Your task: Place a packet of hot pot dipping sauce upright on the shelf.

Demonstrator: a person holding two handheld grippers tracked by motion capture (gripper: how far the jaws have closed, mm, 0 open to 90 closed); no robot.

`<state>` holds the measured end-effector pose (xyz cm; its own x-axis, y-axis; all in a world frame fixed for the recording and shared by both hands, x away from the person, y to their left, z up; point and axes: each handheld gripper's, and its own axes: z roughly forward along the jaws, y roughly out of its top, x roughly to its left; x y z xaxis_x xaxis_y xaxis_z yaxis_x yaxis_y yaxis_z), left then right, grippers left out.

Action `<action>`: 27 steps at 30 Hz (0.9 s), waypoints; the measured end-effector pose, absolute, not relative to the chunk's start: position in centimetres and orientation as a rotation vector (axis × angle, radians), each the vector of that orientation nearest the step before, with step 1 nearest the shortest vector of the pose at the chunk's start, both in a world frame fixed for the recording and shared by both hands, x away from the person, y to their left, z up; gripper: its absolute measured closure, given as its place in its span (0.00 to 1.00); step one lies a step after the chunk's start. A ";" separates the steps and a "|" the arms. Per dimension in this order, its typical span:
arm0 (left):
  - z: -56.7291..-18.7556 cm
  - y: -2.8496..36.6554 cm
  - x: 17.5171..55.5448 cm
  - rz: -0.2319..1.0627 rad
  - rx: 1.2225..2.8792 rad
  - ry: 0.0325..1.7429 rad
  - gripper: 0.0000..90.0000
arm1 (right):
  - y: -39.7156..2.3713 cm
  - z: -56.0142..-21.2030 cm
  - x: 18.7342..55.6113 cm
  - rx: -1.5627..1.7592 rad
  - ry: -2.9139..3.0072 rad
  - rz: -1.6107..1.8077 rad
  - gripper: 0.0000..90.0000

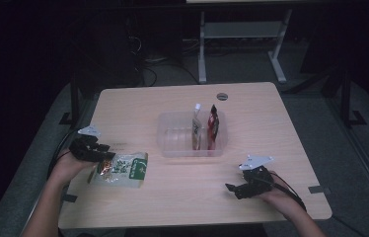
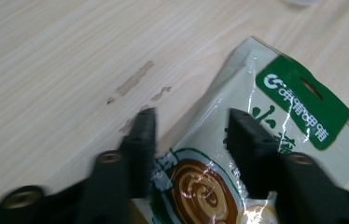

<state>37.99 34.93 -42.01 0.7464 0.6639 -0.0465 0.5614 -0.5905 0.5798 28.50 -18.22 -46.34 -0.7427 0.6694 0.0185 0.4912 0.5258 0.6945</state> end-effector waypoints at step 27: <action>-44.9 33.3 34.5 0.153 2.437 0.926 0.34 | -19.2 -44.4 29.5 1.047 2.569 1.159 0.15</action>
